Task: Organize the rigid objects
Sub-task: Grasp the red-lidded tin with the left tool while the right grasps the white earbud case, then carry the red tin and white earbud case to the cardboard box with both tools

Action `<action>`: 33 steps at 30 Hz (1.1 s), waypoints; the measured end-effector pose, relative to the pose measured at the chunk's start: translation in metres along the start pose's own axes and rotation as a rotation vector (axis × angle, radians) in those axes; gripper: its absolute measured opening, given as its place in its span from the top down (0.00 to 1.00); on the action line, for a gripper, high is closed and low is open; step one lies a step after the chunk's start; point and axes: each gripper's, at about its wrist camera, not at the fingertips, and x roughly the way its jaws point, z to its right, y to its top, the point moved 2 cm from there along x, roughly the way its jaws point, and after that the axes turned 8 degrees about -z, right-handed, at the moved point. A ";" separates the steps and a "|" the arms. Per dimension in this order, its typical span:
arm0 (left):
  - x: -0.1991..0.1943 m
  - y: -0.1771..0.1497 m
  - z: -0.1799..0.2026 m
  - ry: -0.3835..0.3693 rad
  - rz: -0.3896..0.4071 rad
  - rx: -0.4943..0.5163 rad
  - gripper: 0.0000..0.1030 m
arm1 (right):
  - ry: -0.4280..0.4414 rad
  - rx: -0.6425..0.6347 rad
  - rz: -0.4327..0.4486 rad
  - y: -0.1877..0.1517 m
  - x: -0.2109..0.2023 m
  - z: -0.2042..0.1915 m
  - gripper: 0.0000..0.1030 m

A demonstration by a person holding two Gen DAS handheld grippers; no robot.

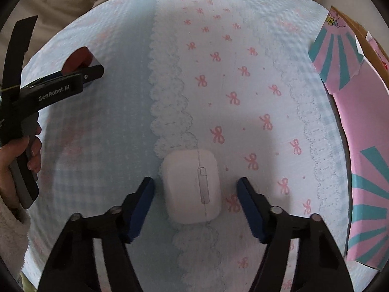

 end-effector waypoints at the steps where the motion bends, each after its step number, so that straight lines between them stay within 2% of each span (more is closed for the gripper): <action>1: 0.000 0.001 0.000 0.008 0.005 0.004 0.35 | -0.007 0.002 0.010 0.000 -0.001 0.000 0.45; 3: 0.000 0.002 -0.001 0.020 0.013 -0.004 0.44 | 0.003 0.007 0.015 0.000 -0.002 0.000 0.56; 5: -0.001 0.003 -0.004 0.002 0.018 -0.014 0.50 | 0.003 0.009 0.010 0.001 -0.004 -0.002 0.60; 14: -0.006 0.004 -0.005 0.008 0.026 -0.024 0.51 | -0.009 0.009 0.004 0.003 -0.004 -0.007 0.60; 20: -0.025 0.005 -0.006 0.003 0.045 -0.047 0.51 | -0.004 0.002 0.011 0.010 -0.005 -0.001 0.60; 26: -0.065 0.012 -0.003 0.003 0.067 -0.050 0.51 | 0.011 -0.011 0.045 0.017 -0.033 -0.003 0.60; 33: -0.154 0.032 0.014 0.000 0.118 -0.018 0.51 | 0.043 -0.024 0.107 0.022 -0.102 -0.010 0.60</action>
